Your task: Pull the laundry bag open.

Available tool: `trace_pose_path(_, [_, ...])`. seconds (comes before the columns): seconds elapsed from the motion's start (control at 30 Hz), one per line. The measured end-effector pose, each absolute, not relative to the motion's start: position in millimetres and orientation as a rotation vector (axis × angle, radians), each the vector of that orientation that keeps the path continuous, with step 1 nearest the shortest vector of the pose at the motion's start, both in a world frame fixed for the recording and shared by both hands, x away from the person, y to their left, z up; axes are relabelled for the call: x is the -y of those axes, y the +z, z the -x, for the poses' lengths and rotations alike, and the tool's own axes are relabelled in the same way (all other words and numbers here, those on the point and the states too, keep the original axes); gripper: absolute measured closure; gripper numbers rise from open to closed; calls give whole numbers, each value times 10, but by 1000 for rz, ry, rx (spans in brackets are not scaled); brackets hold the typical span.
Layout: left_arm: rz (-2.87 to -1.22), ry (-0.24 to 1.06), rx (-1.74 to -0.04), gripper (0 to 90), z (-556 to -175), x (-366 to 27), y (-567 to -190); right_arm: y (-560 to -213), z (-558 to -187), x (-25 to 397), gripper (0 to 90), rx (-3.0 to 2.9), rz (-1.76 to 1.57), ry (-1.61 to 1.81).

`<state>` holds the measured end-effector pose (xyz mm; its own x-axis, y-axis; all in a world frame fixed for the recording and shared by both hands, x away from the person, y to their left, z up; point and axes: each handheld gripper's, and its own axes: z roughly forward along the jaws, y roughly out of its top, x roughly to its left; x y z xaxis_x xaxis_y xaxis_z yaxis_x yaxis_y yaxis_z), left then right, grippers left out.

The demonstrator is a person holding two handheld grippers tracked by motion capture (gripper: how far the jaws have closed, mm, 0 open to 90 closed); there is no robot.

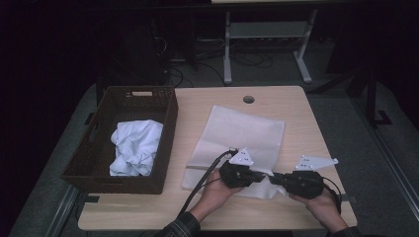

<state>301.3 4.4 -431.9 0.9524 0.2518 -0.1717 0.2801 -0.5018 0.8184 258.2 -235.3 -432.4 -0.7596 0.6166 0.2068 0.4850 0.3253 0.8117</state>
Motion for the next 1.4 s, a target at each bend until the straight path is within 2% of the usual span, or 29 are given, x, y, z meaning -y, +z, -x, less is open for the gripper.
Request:
trace_pose_path(0.4, [-2134, -60, -413, 872, -3081, -152, -4292, -4327, -2582, 2444, 827, -2422, -1040, 1433])
trace_pose_path(1.4, [-2168, -110, -378, 872, -3096, -153, -4338, -4349, -2508, 2444, 825, -2452, -1031, 1402])
